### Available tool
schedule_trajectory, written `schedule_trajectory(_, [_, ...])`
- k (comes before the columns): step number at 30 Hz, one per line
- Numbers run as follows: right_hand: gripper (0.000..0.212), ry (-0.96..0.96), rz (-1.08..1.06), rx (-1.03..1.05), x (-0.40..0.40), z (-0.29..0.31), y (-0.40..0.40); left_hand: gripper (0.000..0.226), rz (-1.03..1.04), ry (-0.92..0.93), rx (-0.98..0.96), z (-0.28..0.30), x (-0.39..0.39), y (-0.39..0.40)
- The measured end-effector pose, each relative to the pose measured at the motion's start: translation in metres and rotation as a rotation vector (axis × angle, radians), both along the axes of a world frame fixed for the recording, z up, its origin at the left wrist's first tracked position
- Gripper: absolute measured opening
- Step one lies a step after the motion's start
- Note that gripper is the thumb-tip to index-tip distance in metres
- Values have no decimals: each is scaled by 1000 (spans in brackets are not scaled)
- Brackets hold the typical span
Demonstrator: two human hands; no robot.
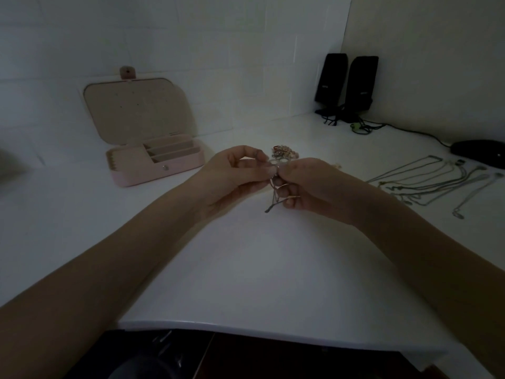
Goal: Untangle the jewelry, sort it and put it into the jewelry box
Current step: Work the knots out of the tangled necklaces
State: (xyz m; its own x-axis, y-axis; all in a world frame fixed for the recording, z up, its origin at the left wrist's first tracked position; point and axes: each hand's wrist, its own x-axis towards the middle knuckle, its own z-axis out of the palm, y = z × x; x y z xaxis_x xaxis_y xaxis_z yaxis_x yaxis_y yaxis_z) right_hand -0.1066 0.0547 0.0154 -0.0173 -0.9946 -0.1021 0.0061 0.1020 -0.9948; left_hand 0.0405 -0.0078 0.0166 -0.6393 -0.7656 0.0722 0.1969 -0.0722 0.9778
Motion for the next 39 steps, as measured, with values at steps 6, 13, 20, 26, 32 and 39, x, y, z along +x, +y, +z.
schedule_trajectory(6, [18,-89,11,51,1,4,0,31,12,12,-16,1,1,-1])
schedule_trajectory(13, [20,-215,27,61,-3,8,4,33,21,-20,-34,3,0,-1])
schedule_trajectory(20, [18,-216,20,0,-2,5,-2,31,-15,-77,-38,4,2,-3])
schedule_trajectory(26, [14,153,-116,-253,-2,-4,-3,24,-16,-62,-6,3,-1,-1])
schedule_trajectory(32, [5,104,-185,-332,-1,-2,0,16,2,-39,-33,1,0,0])
schedule_trajectory(39, [8,-205,-159,-161,-3,4,-2,20,14,-13,28,3,0,1])
